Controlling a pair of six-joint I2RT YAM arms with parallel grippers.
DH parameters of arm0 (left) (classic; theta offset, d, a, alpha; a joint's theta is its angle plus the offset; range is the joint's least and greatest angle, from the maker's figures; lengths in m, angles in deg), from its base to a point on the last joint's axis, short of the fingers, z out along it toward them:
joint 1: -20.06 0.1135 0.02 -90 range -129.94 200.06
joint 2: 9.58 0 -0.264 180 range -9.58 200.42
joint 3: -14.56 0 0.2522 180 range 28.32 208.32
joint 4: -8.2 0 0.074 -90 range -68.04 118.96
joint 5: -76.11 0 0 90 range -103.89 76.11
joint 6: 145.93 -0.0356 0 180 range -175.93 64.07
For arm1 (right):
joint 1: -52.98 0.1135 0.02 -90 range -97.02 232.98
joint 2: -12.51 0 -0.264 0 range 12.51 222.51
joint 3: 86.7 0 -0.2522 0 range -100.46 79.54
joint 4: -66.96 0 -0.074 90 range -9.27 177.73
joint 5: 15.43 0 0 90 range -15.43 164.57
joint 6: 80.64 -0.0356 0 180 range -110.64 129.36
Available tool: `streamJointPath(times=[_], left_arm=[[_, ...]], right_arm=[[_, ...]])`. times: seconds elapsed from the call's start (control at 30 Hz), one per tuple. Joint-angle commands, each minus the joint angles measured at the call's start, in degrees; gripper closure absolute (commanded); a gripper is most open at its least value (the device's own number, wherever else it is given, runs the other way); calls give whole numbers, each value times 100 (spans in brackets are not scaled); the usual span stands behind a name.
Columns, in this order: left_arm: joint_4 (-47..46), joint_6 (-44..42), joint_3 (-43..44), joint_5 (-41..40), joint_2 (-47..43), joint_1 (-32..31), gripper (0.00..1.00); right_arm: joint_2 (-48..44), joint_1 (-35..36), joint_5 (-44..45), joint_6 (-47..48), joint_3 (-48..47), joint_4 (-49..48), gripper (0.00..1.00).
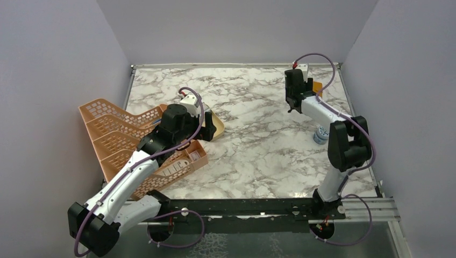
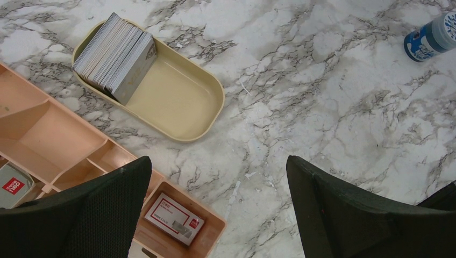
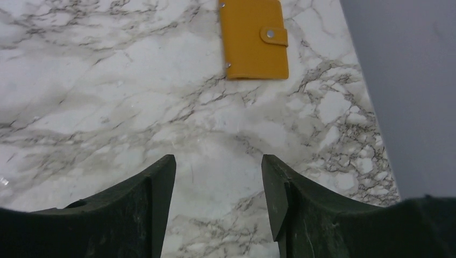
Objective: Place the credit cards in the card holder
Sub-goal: Move the card holder to the center of the board.
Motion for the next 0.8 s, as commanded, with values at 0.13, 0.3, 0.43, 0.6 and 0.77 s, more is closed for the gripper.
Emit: streamJointPath(times=[0.13, 0.3, 0.43, 0.6, 0.77], left_arm=[[-121, -125, -73, 0, -156, 34, 1], [-119, -152, -91, -34, -162, 34, 1], [-135, -156, -80, 2, -108, 34, 1], [-131, -171, -84, 35, -63, 32, 1], [-124, -185, -111, -23, -73, 34, 1]], right_arm=[[1436, -618, 114, 442, -1267, -469, 44], [2345, -944, -281, 358, -2071, -213, 46], [2889, -1129, -772, 151, -2640, 96, 47], [3415, -1232, -970, 110, -3019, 324, 53], [3343, -1321, -1451, -71, -2768, 425, 62]])
